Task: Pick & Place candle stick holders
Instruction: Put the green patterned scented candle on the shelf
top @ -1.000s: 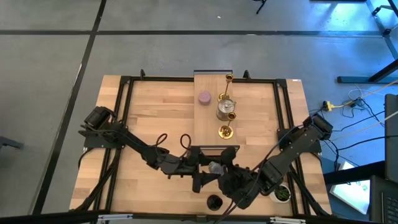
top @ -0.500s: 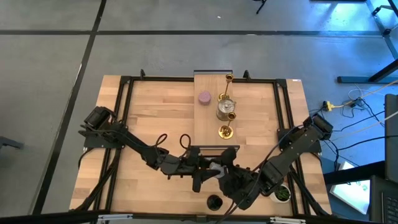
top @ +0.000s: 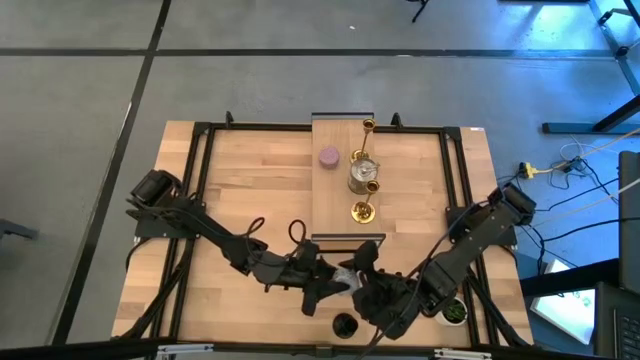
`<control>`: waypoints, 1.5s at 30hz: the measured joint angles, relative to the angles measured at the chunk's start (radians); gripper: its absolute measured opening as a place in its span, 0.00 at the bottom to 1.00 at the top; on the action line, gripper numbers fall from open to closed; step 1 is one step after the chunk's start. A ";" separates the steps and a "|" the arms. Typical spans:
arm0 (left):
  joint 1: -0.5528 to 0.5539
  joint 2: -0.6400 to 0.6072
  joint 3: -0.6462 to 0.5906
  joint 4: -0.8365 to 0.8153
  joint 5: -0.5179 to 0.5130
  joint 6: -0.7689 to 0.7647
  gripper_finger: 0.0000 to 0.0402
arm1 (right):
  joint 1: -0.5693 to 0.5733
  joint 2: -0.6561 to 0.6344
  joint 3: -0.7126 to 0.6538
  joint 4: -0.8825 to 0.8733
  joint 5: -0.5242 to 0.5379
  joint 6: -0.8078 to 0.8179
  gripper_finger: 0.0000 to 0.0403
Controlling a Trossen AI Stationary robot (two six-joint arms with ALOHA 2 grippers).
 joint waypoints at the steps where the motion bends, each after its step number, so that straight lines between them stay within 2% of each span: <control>1: 0.000 -0.009 0.000 -0.022 0.012 -0.012 0.43 | 0.005 0.000 0.000 -0.013 0.001 -0.012 0.82; 7: 0.001 -0.125 0.000 -0.218 0.017 -0.033 0.43 | 0.038 -0.041 -0.001 -0.031 0.009 -0.022 0.82; 10: 0.012 -0.209 0.000 -0.300 -0.006 -0.029 0.43 | 0.067 -0.081 -0.001 -0.051 -0.049 -0.020 0.82; 13: 0.046 -0.297 0.000 -0.417 0.000 -0.043 0.43 | 0.099 -0.133 -0.001 -0.070 -0.154 -0.020 0.82; 17: 0.125 -0.408 0.000 -0.603 0.078 -0.115 0.43 | 0.151 -0.176 0.000 -0.084 -0.225 -0.022 0.82; 22: 0.278 -0.491 0.000 -0.781 0.241 -0.198 0.43 | 0.228 -0.185 0.000 -0.096 -0.170 -0.019 0.82; 27: 0.463 -0.483 0.000 -0.827 0.447 -0.216 0.43 | 0.270 -0.185 0.000 -0.136 -0.087 0.042 0.82; 34: 0.655 -0.405 -0.004 -0.822 0.661 -0.212 0.43 | 0.292 -0.185 0.000 -0.156 -0.064 0.080 0.82; 39: 0.716 -0.353 -0.006 -0.817 0.756 -0.211 0.43 | 0.295 -0.185 -0.001 -0.204 -0.071 0.147 0.82; 45: 0.725 -0.317 -0.008 -0.826 0.832 -0.161 0.43 | 0.294 -0.185 0.000 -0.245 -0.071 0.222 0.82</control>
